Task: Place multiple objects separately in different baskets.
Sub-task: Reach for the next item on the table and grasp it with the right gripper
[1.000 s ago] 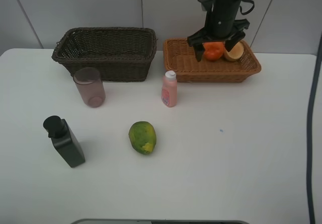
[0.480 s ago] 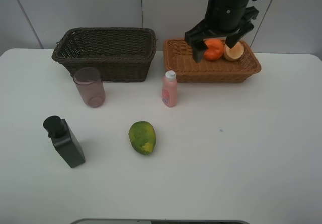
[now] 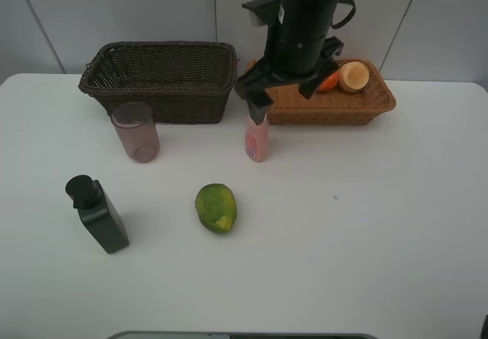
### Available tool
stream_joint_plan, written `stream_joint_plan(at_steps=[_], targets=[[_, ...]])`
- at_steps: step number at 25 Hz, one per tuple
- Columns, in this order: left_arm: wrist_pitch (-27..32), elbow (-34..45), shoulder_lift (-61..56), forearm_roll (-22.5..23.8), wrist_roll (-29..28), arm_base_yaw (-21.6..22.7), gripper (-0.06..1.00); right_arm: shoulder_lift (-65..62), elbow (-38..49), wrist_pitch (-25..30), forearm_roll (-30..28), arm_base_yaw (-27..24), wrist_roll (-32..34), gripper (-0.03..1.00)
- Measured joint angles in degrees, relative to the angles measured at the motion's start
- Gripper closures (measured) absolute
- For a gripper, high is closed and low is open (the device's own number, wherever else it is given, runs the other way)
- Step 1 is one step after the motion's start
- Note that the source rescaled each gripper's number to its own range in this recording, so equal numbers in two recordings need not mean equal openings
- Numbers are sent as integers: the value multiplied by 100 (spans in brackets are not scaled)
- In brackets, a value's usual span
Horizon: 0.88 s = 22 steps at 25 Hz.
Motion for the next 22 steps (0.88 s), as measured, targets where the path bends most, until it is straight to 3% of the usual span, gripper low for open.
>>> stream_joint_plan(at_steps=[10, 22], targets=[[0, 0, 0, 0, 0, 0, -6, 1003, -1210, 69, 36, 0, 0, 8], [0, 0, 0, 0, 0, 0, -6, 1459, -1304, 104, 65, -59, 0, 9]])
